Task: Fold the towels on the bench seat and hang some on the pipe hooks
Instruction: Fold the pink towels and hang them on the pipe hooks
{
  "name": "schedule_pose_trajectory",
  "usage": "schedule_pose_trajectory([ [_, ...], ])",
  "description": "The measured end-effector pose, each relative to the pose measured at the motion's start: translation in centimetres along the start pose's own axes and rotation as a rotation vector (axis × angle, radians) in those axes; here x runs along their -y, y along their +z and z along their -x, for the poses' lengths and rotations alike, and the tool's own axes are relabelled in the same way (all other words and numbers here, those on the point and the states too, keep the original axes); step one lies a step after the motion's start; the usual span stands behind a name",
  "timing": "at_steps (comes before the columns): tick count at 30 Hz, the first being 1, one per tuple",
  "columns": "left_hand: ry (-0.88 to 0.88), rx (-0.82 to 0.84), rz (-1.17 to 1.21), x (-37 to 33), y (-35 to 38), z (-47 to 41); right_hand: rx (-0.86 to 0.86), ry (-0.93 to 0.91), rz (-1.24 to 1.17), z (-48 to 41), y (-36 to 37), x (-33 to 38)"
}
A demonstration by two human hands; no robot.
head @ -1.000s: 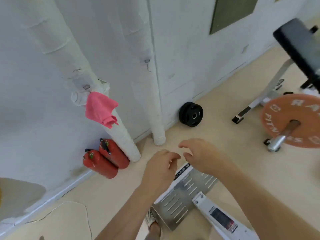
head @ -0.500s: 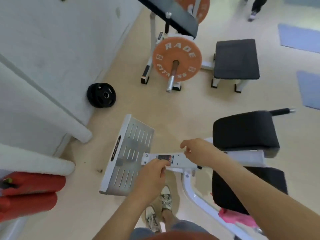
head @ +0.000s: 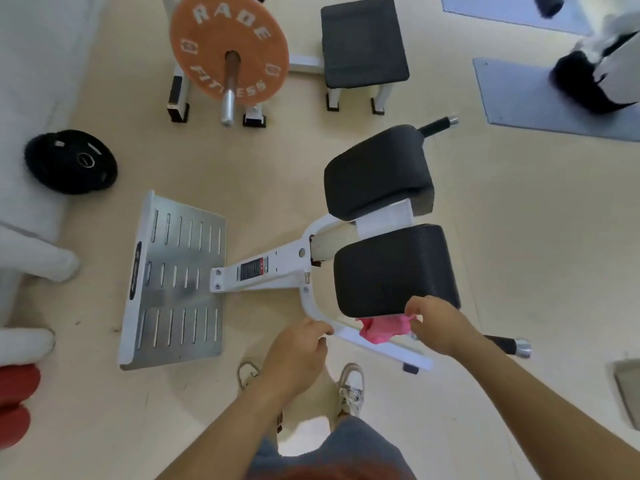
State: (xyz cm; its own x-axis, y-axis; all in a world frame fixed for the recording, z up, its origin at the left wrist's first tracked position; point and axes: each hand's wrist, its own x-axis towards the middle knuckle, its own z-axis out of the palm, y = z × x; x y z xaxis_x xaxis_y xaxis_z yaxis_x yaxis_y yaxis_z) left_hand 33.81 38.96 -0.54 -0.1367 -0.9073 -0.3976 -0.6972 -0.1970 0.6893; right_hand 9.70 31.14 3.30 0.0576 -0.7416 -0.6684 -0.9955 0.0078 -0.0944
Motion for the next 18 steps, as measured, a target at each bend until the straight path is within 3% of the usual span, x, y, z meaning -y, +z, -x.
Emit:
schedule_pose_trajectory([
  [8, -0.055, 0.033, -0.008, -5.7, 12.7, -2.0, 0.027, 0.033, 0.188, -0.4, 3.6, -11.4],
  [13, -0.121, 0.093, -0.080, -9.5, 20.9, -2.5, 0.033, -0.122, 0.158, -1.7, 5.5, -16.2],
  [18, -0.209, 0.047, -0.248, -11.2, 23.0, -5.9, 0.045, -0.311, 0.030, -3.4, 7.2, -16.7],
])
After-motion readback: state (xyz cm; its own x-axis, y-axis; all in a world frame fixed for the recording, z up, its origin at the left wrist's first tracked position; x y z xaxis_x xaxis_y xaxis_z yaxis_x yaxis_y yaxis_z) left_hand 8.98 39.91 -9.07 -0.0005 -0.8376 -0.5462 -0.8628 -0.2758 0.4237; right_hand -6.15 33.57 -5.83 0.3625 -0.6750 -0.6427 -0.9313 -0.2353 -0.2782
